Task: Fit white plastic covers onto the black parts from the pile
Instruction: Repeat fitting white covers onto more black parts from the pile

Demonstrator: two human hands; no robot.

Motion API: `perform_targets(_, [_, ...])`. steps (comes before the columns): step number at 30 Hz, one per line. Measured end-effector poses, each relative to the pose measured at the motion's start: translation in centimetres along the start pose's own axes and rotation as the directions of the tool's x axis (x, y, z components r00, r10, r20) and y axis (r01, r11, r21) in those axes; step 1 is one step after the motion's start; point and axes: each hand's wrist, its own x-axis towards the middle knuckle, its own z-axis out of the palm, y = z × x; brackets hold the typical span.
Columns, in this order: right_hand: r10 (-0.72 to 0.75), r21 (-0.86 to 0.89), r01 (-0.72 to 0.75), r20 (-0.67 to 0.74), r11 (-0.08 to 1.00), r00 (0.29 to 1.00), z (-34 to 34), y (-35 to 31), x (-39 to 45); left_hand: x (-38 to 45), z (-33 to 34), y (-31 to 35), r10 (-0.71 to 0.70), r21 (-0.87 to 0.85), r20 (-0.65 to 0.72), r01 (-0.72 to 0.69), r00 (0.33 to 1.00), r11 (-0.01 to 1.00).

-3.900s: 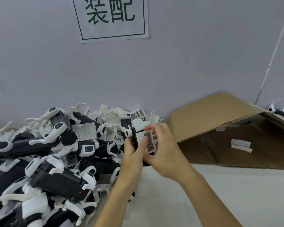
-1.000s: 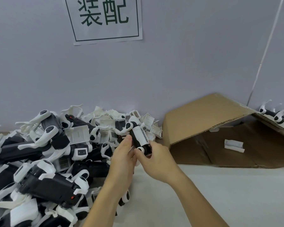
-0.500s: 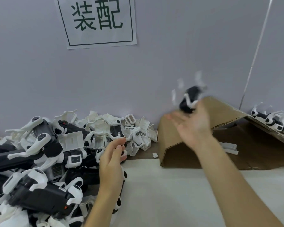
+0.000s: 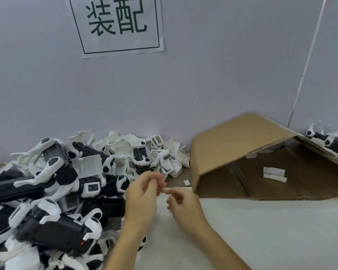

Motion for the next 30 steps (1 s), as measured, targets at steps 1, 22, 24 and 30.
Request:
perform_targets(1, [-0.031, -0.029, 0.030, -0.014, 0.999, 0.999, 0.1, 0.3, 0.0, -0.1, 0.1, -0.1, 0.015, 0.035, 0.016, -0.015, 1.000, 0.999])
perform_targets(22, [-0.329, -0.284, 0.326, 0.037, 0.902, 0.944, 1.9, -7.8, 7.3, -0.8, 0.0, 0.4, 0.175, 0.150, -0.114, -0.158, 0.978, 0.976])
perform_targets(24, [-0.337, -0.158, 0.320, -0.092, 0.934, 0.937, 1.5, -8.4, 7.4, -0.6, -0.1, 0.3, 0.172, 0.151, -0.116, -0.154, 0.978, 0.977])
perform_targets(30, [-0.139, 0.181, 0.222, -0.385, 0.958, 0.912, -0.7, -9.3, 5.9, -0.4, 0.1, 0.0, 0.150, 0.119, -0.111, -0.137, 0.982, 0.983])
